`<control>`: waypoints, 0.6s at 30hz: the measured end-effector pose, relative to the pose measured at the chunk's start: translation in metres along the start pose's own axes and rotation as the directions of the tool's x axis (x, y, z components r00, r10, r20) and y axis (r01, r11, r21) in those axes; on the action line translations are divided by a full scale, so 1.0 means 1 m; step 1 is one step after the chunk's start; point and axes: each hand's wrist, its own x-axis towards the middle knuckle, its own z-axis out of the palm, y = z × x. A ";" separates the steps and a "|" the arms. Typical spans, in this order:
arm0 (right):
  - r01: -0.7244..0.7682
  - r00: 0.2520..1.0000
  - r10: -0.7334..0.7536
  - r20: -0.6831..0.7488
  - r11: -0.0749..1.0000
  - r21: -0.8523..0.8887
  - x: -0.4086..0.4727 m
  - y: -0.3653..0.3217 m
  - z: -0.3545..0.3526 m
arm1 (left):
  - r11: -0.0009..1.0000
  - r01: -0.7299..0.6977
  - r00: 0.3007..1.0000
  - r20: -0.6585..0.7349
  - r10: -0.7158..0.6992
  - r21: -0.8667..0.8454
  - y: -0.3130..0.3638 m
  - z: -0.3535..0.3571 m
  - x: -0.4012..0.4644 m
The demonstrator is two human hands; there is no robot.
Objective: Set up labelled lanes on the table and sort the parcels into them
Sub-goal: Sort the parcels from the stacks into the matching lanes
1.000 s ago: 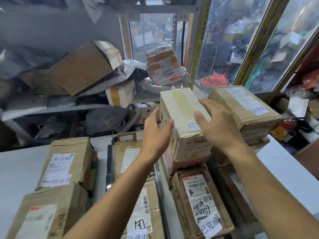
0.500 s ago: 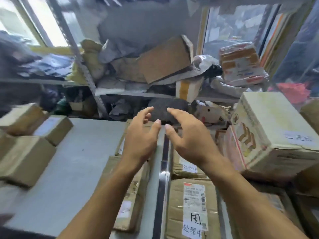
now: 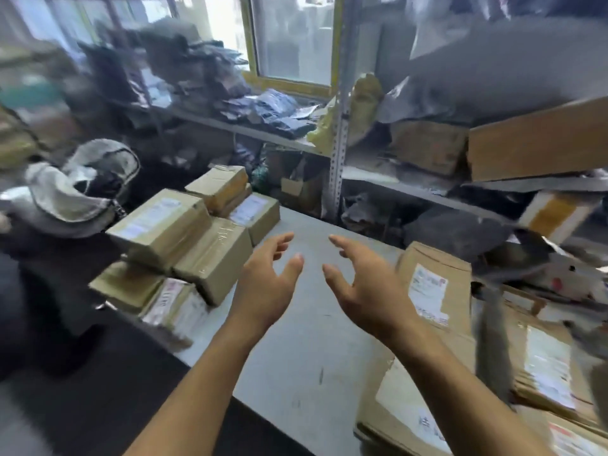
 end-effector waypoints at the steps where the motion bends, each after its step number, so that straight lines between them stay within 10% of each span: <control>1: 0.009 1.000 -0.009 0.015 1.000 0.002 0.006 -0.010 0.014 | 1.000 0.019 1.000 -0.013 -0.019 0.007 -0.012 -0.014 0.003; 18: 0.089 0.952 -0.148 0.269 0.971 0.220 0.089 -0.065 0.129 | 0.974 0.225 0.961 -0.174 -0.217 0.026 -0.097 -0.102 0.053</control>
